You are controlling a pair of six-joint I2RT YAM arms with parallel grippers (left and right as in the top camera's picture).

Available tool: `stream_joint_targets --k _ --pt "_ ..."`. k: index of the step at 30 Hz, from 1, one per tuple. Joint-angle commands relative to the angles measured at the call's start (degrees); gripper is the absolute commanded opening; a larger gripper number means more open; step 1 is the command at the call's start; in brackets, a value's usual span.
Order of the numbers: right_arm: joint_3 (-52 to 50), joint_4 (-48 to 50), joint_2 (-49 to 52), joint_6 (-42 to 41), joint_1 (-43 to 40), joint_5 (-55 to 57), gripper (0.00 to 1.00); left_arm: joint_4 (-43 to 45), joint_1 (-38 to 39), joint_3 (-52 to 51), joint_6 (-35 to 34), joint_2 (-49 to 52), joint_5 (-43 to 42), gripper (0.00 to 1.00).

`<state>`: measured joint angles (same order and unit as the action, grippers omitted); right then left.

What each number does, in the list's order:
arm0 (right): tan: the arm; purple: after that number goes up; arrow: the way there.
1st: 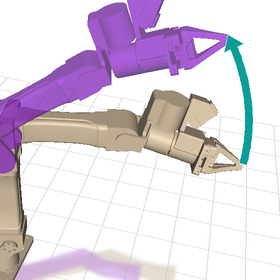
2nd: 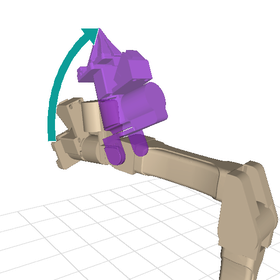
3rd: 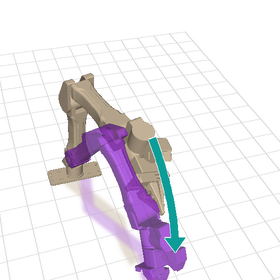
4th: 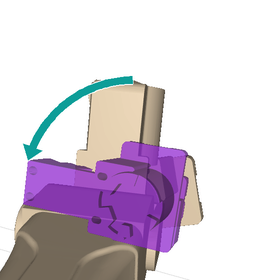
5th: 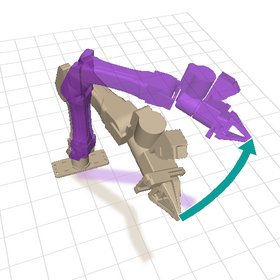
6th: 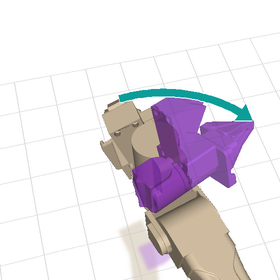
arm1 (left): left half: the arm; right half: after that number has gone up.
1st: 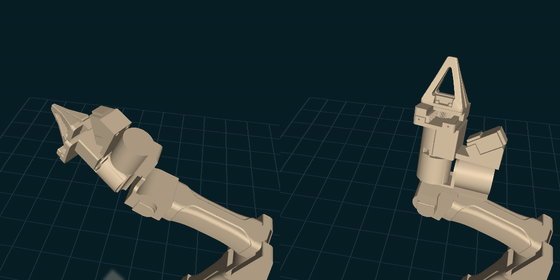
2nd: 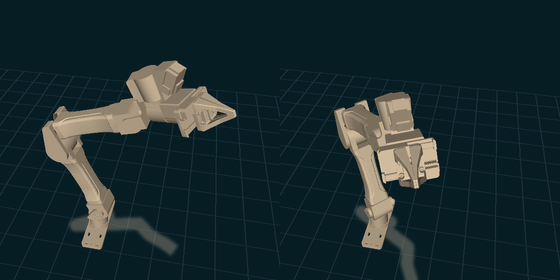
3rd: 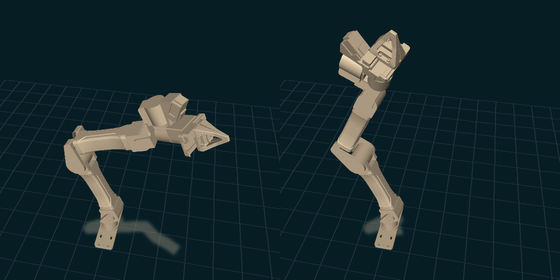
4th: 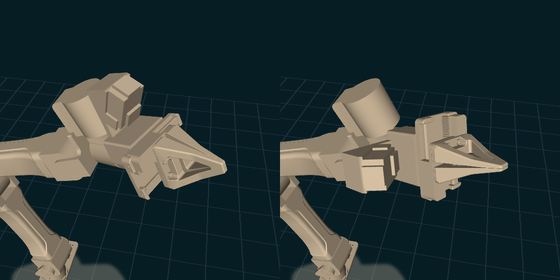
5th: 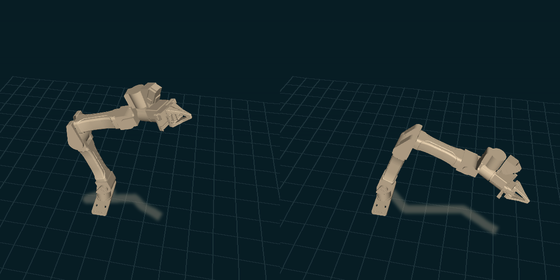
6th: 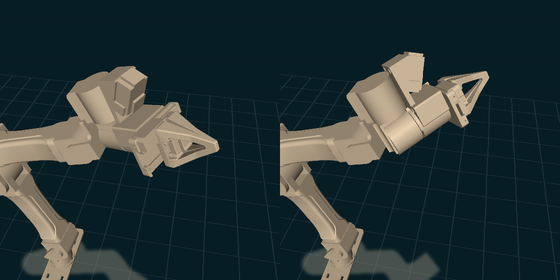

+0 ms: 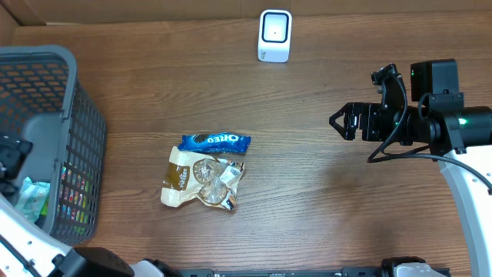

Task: Scan the item barcode
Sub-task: 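Reach the left gripper into the basket and grasp the Haribo bag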

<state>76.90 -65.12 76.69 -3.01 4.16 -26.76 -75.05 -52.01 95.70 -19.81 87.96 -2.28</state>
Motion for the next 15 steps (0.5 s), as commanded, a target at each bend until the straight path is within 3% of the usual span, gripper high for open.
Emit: stream_joint_targets --k 1,15 --pt "0.35 0.35 -0.15 -0.13 0.33 -0.35 1.0 3.63 -0.09 -8.28 -1.51 -0.59 -2.21 0.97" --pt "0.35 0.33 -0.15 -0.15 0.33 -0.35 1.0 26.29 -0.13 -32.09 -3.17 0.15 -1.55 1.0"
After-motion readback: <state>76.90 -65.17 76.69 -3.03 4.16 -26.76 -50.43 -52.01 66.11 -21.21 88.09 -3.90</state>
